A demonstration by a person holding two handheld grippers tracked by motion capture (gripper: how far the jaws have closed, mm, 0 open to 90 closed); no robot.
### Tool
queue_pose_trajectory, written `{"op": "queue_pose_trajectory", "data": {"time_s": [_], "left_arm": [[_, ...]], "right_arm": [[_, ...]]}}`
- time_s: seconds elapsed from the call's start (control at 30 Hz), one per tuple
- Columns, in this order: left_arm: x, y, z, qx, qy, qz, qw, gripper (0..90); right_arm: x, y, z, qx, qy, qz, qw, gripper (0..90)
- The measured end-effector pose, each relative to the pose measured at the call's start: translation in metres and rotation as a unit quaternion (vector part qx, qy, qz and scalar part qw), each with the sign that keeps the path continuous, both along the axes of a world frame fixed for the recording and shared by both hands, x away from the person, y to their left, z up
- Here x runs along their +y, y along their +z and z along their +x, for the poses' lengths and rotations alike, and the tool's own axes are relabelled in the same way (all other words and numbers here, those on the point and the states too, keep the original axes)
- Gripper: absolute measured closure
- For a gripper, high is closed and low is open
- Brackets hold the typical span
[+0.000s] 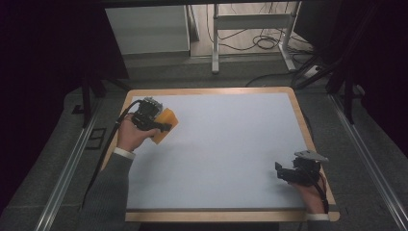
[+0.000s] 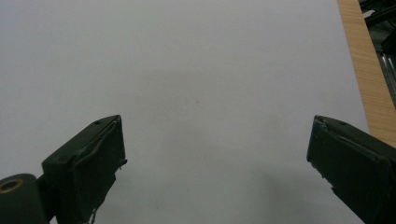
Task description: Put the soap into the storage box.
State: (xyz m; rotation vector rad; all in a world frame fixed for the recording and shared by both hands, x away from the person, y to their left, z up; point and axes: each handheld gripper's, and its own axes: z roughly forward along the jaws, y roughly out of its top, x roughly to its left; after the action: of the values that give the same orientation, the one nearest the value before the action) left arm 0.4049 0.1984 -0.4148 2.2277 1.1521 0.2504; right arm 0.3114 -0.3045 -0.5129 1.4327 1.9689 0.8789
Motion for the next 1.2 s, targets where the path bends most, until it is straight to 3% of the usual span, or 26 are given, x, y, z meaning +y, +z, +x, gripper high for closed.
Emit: {"op": "queue_pose_trajectory", "data": {"time_s": [0.8,1.2], "left_arm": [[0.02,-0.005,0.026,0.019,0.045,-0.015,0.9987,60.8],[0.024,-0.005,0.038,0.027,0.052,-0.025,0.998,60.9]], "right_arm": [[0.001,-0.001,0.0,0.0,0.001,-0.003,1.0,4.3],[-0.001,0.0,0.0,-0.003,-0.001,-0.002,1.0,4.3]]}}
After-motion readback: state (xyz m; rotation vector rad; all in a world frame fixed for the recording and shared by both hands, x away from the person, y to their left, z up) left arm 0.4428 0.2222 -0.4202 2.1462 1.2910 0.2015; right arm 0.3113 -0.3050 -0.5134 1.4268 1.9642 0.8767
